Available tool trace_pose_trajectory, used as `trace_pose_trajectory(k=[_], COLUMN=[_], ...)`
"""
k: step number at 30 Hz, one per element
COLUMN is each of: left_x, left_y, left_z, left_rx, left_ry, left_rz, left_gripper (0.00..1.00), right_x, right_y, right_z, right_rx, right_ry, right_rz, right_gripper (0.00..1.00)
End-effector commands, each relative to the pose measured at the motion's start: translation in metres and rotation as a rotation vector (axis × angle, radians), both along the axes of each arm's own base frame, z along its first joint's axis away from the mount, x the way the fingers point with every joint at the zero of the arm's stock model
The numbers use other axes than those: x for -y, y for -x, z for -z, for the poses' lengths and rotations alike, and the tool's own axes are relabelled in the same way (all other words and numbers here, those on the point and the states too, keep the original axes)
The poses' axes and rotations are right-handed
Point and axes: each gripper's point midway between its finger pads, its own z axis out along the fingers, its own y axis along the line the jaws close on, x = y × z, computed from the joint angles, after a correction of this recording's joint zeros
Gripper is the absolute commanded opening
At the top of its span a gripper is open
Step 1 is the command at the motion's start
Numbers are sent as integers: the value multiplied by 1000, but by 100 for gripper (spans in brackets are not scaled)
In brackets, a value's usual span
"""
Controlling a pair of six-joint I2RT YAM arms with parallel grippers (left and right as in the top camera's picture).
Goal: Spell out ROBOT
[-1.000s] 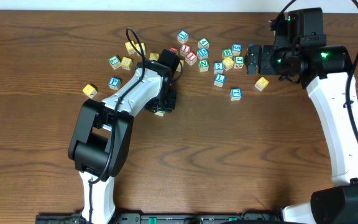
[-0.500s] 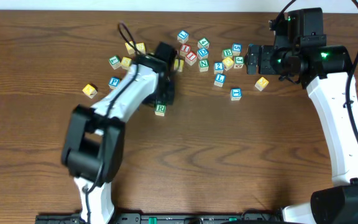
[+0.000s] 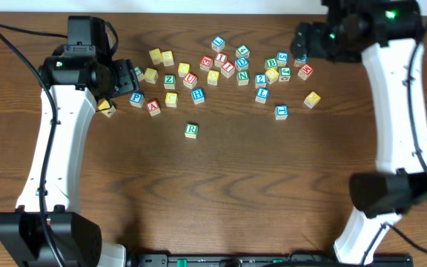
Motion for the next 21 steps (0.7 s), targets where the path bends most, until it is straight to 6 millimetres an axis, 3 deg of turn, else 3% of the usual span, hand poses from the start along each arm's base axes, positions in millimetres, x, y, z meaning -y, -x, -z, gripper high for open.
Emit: trace_pose_trajectory(k=[1, 12, 14, 15, 17, 21], left_x=[1, 4, 3, 3, 2, 2], left_y=[1, 2, 1, 0, 0, 0], left_z=[-10, -5, -1, 1, 4, 4], left_rx=[23, 12, 1, -6, -14, -15], left_ry=[-6, -4, -5, -5, -9, -12], left_rz=[7, 14, 13, 13, 11, 9], left_gripper=[80, 83, 82, 82, 82, 83], right_x=[-26, -88, -116, -149, -183, -201], right_y=[-17, -42, -51, -57, -61, -60], right_z=[16, 62, 71, 85, 114, 160], right_rx=[-2, -31, -16, 0, 4, -5], right_ry=[-5, -72, -128, -153, -140, -43], right_rz=[-37, -15, -26, -50, -30, 93], right_gripper=[93, 81, 77, 74, 66, 56])
